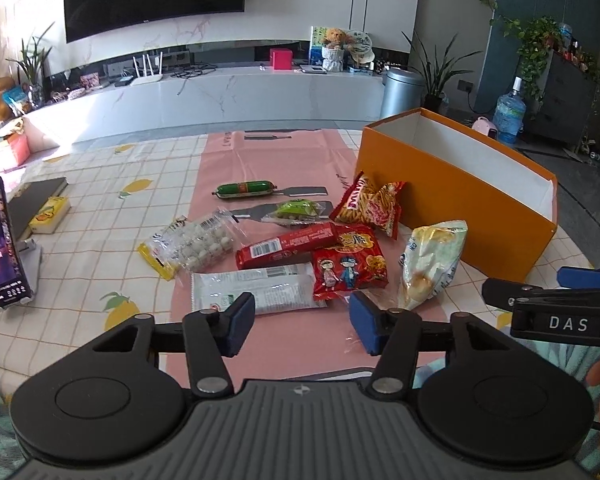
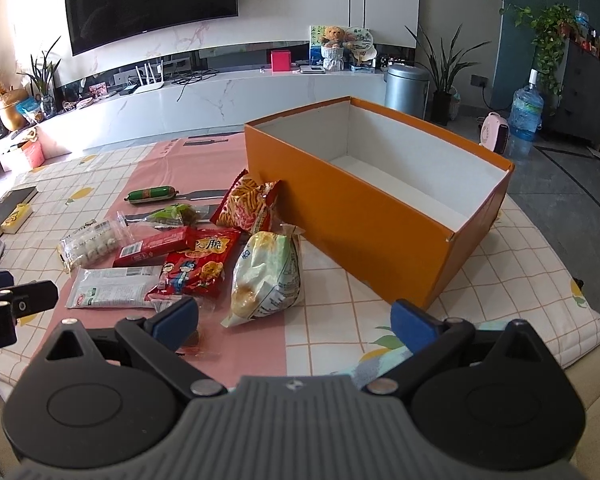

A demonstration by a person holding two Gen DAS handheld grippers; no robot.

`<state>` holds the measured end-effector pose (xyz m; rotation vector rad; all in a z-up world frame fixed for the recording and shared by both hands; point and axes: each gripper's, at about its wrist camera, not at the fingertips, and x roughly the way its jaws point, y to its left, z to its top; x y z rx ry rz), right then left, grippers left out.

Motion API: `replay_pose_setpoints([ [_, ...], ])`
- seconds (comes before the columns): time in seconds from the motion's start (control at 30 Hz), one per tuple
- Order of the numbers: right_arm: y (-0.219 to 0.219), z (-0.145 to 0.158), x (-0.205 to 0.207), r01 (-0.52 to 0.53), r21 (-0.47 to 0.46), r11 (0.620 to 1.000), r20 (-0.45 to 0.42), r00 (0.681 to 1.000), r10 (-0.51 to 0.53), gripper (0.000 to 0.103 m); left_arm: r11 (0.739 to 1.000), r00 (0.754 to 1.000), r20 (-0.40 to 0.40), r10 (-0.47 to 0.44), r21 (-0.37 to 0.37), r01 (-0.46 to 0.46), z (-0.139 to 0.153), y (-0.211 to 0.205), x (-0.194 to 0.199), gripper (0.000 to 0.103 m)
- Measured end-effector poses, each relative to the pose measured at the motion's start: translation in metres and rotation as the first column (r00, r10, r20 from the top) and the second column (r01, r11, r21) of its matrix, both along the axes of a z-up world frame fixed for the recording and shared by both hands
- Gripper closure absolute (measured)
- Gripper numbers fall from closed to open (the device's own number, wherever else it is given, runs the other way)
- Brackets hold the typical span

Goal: Organize snacks
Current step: 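Grasp the wrapped brown cake with the left tool while the right tool grasps the yellow-green chip bag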

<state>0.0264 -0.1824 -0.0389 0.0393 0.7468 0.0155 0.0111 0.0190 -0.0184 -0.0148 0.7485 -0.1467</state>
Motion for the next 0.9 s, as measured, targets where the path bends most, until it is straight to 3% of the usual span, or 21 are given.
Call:
replay_pose_setpoints([
  [0.07, 0.001, -0.006, 0.003, -0.013, 0.006, 1.0, -0.01, 1.0, 0.014, 0.013, 0.999, 1.0, -0.02, -0.019, -0.037, 0.018, -0.004, 0.0, 0.003, 0.046],
  [0.1, 0.002, -0.008, 0.005, -0.016, 0.005, 1.0, -0.017, 1.0, 0.016, 0.025, 0.997, 0.999, -0.03, -0.041, -0.066, 0.039, -0.006, 0.0, 0.004, 0.046],
  [0.13, 0.002, -0.011, 0.007, -0.021, 0.005, 1.0, -0.026, 0.999, 0.021, 0.029, 0.994, 0.997, -0.042, -0.06, -0.099, 0.055, -0.008, 0.0, 0.006, 0.046],
  [0.3, -0.002, -0.023, 0.022, -0.04, 0.032, 0.999, -0.047, 0.998, 0.042, 0.033, 0.975, 0.989, -0.095, -0.113, -0.202, 0.092, -0.022, -0.005, 0.021, 0.046],
  [0.53, -0.016, -0.033, 0.054, -0.045, 0.1, 0.994, -0.066, 0.996, 0.052, 0.037, 0.978, 0.976, -0.172, -0.133, -0.182, 0.101, -0.051, -0.025, 0.047, 0.046],
  [0.9, -0.012, -0.059, 0.103, -0.056, 0.181, 0.982, -0.108, 0.991, 0.076, 0.037, 0.99, 0.973, -0.201, -0.111, -0.111, 0.09, -0.077, -0.052, 0.08, 0.043],
])
